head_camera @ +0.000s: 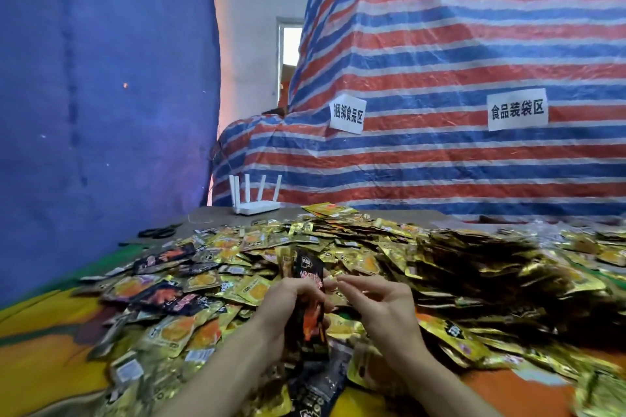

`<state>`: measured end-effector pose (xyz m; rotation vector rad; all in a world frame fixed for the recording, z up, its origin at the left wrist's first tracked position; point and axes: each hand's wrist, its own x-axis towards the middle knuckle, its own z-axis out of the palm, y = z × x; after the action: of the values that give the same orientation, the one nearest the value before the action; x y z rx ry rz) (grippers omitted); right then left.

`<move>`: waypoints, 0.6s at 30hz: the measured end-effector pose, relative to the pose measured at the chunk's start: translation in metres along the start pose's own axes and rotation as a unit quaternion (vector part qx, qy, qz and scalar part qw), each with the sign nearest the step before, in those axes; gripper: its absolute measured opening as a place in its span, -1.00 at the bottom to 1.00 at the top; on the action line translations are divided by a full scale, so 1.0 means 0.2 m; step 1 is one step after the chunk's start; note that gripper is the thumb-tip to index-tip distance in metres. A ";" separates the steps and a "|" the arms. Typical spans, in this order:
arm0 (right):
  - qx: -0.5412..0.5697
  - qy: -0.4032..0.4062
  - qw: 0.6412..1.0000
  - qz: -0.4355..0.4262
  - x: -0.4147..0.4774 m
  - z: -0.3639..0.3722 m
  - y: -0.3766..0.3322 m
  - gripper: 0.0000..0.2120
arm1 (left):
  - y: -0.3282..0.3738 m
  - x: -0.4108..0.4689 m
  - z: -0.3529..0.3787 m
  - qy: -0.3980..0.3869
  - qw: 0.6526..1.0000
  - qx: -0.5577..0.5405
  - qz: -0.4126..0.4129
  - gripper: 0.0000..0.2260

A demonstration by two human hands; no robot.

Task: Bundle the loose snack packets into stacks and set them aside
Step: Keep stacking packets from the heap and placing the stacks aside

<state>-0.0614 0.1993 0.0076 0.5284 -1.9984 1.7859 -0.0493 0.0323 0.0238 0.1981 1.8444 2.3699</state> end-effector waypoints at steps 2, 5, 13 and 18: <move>0.013 -0.003 1.000 -0.001 -0.01 0.01 -0.01 -0.89 | -0.01 -0.01 0.00 -0.005 1.000 0.025 -0.012 -0.75; 0.010 0.017 1.000 -0.003 -0.02 0.01 -0.02 -0.89 | -0.01 -0.02 0.00 -0.031 0.998 0.037 -0.039 -0.78; -0.001 -0.005 1.000 0.009 -0.01 -0.02 -0.02 -0.90 | 0.00 -0.01 -0.07 -0.168 0.980 -0.085 -0.066 -0.72; 0.096 -0.012 0.988 0.122 0.02 -0.04 -0.04 -0.97 | 0.03 -0.02 -0.09 -0.295 0.920 -0.258 -0.012 -0.52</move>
<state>-0.0601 0.2062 0.0165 0.3754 -1.9901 2.1432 -0.0491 0.0137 0.0262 0.7231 0.9192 2.3220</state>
